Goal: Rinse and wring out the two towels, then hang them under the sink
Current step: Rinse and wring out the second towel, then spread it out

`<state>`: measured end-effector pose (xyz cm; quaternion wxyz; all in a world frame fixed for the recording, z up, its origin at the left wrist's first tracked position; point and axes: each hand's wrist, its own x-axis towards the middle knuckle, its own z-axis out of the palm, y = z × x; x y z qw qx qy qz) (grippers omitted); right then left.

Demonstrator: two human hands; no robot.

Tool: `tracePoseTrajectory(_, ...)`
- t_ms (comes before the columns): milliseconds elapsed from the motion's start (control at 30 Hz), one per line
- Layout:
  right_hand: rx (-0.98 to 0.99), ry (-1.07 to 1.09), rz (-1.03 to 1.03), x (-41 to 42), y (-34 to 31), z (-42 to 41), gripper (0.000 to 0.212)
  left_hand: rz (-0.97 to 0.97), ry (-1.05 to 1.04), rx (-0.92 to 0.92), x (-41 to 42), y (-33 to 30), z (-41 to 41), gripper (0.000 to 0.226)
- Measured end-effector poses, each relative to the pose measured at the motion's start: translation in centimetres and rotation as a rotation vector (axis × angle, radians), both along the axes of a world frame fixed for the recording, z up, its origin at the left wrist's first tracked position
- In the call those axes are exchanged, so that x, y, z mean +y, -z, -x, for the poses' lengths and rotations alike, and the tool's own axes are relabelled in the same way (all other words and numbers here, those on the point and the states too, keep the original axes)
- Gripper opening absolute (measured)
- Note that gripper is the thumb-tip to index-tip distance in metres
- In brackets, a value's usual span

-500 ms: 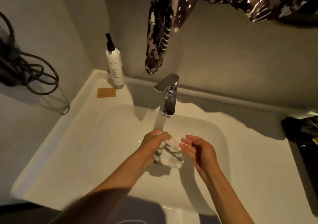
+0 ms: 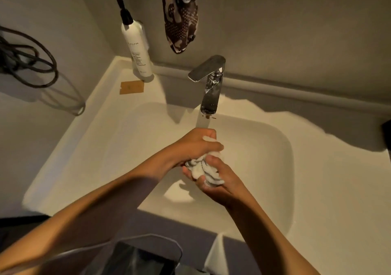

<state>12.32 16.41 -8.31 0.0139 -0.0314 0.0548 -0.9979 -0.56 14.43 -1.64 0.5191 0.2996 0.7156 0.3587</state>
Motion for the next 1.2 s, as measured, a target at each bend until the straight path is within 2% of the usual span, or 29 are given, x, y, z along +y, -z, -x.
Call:
tracePoseTrajectory(33,-0.272,-0.011,0.054,0.3,-1.0,-0.3,0.065,0.004,0.015,0.024,0.2,-0.1,0.0,0.039)
tracePoseTrajectory(67,-0.408,-0.046,0.007,0.7,-2.9,-1.0,0.061,0.010,0.029,0.046,0.4,-0.3,-0.1,0.040)
tracePoseTrajectory(133,-0.489,-0.096,-0.194,1.3,-3.5,-0.4,0.035,0.013,0.049,0.083,0.6,-0.6,-0.1,0.041)
tracePoseTrajectory(200,-0.564,-0.100,-0.287,1.6,-4.5,0.6,0.004,0.009,0.063,0.107,0.9,-0.7,-0.1,0.042)
tracePoseTrajectory(533,-0.756,0.041,-0.644,1.0,-3.0,0.5,0.015,0.084,0.053,0.201,1.9,-0.2,-1.3,0.043)
tracePoseTrajectory(667,-0.873,0.132,-0.904,0.5,-2.9,0.9,0.009,0.106,0.006,0.250,2.3,0.3,-1.7,0.046)
tracePoseTrajectory(833,-1.020,0.142,-1.354,-0.7,-2.1,1.5,0.008,0.186,-0.075,0.358,2.0,1.4,-2.2,0.045)
tracePoseTrajectory(933,-1.043,0.158,-1.515,-2.0,-0.8,1.8,0.001,0.261,-0.119,0.388,1.2,2.5,-2.3,0.045)
tracePoseTrajectory(967,-1.037,0.170,-1.566,-2.5,-0.5,1.9,0.005,0.286,-0.130,0.396,0.9,2.9,-2.3,0.045)
tracePoseTrajectory(1067,-1.015,0.189,-1.653,-3.7,0.4,2.0,0.017,0.351,-0.115,0.409,0.0,4.0,-2.2,0.043)
tracePoseTrajectory(1200,-1.082,0.117,-1.651,-4.7,1.3,1.9,0.028,0.371,-0.146,0.400,-1.1,4.9,-2.1,0.044)
